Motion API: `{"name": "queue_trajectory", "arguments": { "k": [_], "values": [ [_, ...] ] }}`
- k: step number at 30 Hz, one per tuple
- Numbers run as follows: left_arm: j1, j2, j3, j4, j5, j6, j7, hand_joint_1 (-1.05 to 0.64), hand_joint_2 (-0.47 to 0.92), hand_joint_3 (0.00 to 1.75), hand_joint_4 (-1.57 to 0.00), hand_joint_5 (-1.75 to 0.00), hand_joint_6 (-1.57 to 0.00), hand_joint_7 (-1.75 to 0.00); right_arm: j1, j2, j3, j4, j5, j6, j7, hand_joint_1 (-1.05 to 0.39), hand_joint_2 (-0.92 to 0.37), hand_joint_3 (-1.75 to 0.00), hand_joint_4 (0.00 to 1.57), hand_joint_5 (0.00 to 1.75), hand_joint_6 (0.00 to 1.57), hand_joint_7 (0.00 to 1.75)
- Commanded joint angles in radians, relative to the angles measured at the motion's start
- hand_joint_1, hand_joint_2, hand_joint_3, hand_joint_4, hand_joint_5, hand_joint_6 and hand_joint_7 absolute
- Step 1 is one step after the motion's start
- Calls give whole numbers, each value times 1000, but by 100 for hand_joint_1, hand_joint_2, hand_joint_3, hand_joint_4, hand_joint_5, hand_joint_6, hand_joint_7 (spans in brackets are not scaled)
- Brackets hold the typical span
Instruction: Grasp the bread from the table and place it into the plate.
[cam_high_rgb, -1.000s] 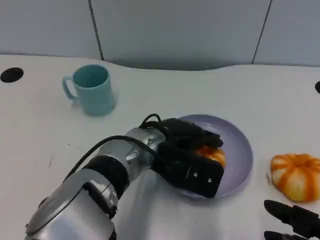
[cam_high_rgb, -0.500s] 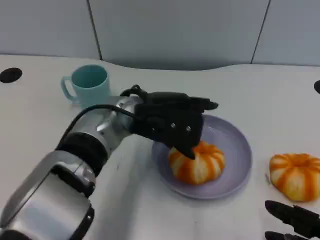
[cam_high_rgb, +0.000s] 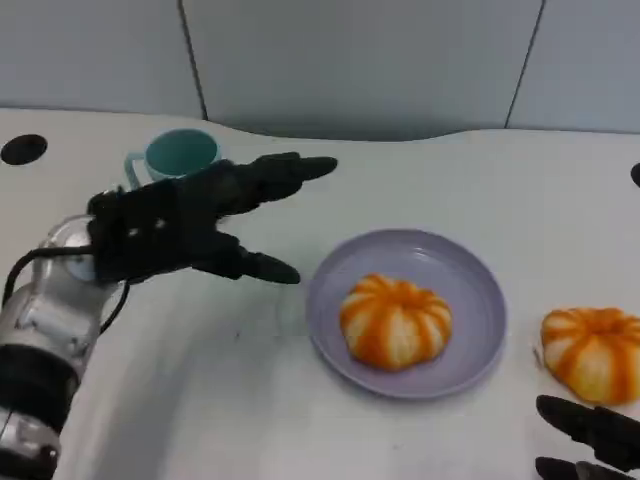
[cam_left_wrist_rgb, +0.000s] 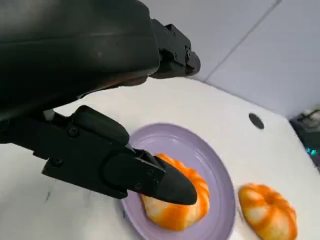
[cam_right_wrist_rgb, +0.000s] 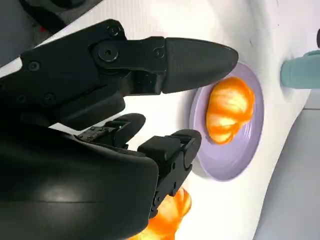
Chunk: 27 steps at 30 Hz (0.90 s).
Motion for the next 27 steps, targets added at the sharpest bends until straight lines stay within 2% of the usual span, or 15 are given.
{"name": "queue_trajectory", "arguments": {
  "k": [1,3,5,12,18,19,21,26,27],
  "values": [
    [159,76,72,-149,-60,62,-5,-65,92,8,-28,-22,-31,-6,-3,-10,-13,6,12,8,2,-53,-92,-50,64,2,49,0],
    [221,92,95,-197,-79,86,0,-62,92,8,-14,-57,-37,-3,-5,-12,-13,9,11,7,4,-53,-92,-50,64,2,50,1],
    [292,111,118,-246,-75,110,29,-62,92,8,-8,-82,-42,-4,-9,-16,-12,13,4,6,5,-53,-92,-50,64,2,49,0],
    [483,110,187,-368,-106,238,95,-50,92,8,-17,-115,-53,-7,-16,-12,-13,18,7,21,4,-52,-92,-50,63,1,49,0],
    [539,87,199,-361,-124,330,117,-42,92,10,-27,-134,-65,-16,-34,-12,-12,43,1,19,1,-53,-92,-50,63,1,49,1],
    [538,85,196,-358,-122,347,120,-43,92,11,-28,-138,-61,-31,-38,-13,-14,49,2,15,3,-53,-92,-50,63,1,49,0],
    [535,82,189,-355,-115,373,126,-40,92,12,-30,-137,-48,-74,-43,-12,-17,58,5,11,3,-52,-92,-50,63,1,50,1],
    [539,88,186,-387,-132,499,100,-43,92,16,-29,-133,-42,-99,-50,-12,-22,55,7,35,-2,-52,-92,-50,63,1,50,0],
    [542,92,184,-394,-132,521,93,-44,92,16,-29,-123,-41,-103,-51,-12,-23,57,8,37,-2,-52,-92,-49,63,1,50,0]
  ]
}}
